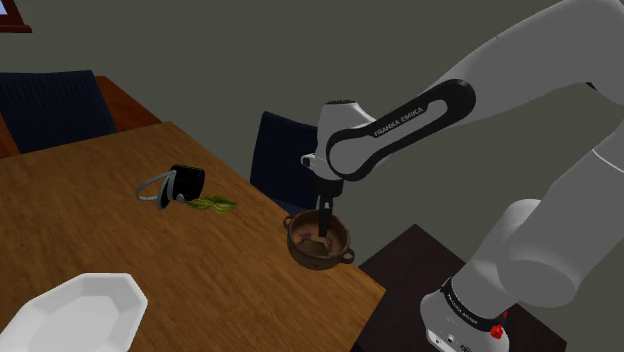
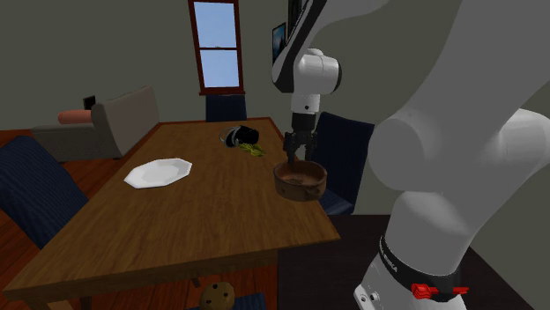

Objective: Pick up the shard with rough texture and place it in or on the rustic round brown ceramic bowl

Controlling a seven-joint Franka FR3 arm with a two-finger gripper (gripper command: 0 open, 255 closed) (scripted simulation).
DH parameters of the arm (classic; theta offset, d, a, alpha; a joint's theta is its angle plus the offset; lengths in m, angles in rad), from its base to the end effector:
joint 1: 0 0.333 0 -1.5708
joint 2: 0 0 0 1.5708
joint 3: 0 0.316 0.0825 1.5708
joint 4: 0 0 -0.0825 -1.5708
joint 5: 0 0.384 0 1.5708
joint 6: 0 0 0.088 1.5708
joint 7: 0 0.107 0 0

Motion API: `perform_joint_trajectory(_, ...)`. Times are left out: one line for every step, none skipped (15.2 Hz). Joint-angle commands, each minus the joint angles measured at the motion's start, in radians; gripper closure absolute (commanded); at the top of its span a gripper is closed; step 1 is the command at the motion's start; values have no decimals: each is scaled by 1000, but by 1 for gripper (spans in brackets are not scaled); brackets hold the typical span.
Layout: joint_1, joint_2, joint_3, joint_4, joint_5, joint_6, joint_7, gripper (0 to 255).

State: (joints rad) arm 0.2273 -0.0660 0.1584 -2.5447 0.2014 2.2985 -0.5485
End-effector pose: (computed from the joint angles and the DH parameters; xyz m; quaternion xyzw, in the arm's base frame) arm 0.3975 0.1653 0.2807 -0.9183 -0.3802 0.0841 0.0706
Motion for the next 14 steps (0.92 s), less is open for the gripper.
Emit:
perform_joint_trajectory(0, 0, 0, 0, 0, 0, 0, 0)
perform_joint_trajectory(0, 0, 0, 0, 0, 0, 0, 0)
perform_joint_trajectory(-3, -22, -3, 16, -4, -38, 1, 0)
perform_joint_trajectory(-6, -43, -7, 33, -8, -76, 3, 0)
perform_joint_trajectory(-9, -62, -10, 51, -11, -114, 4, 0)
perform_joint_trajectory(-11, -76, -13, 67, -14, -143, 5, 0)
perform_joint_trajectory(-11, -76, -13, 67, -14, -143, 5, 0)
perform_joint_trajectory(-11, -76, -13, 67, -14, -143, 5, 0)
perform_joint_trajectory(-11, -76, -13, 67, -14, -143, 5, 0)
perform_joint_trajectory(-11, -76, -13, 67, -14, -143, 5, 0)
perform_joint_trajectory(-11, -76, -13, 67, -14, -143, 5, 0)
perform_joint_trajectory(-11, -76, -13, 67, -14, -143, 5, 0)
perform_joint_trajectory(-11, -76, -13, 67, -14, -143, 5, 0)
perform_joint_trajectory(-11, -76, -13, 67, -14, -143, 5, 0)
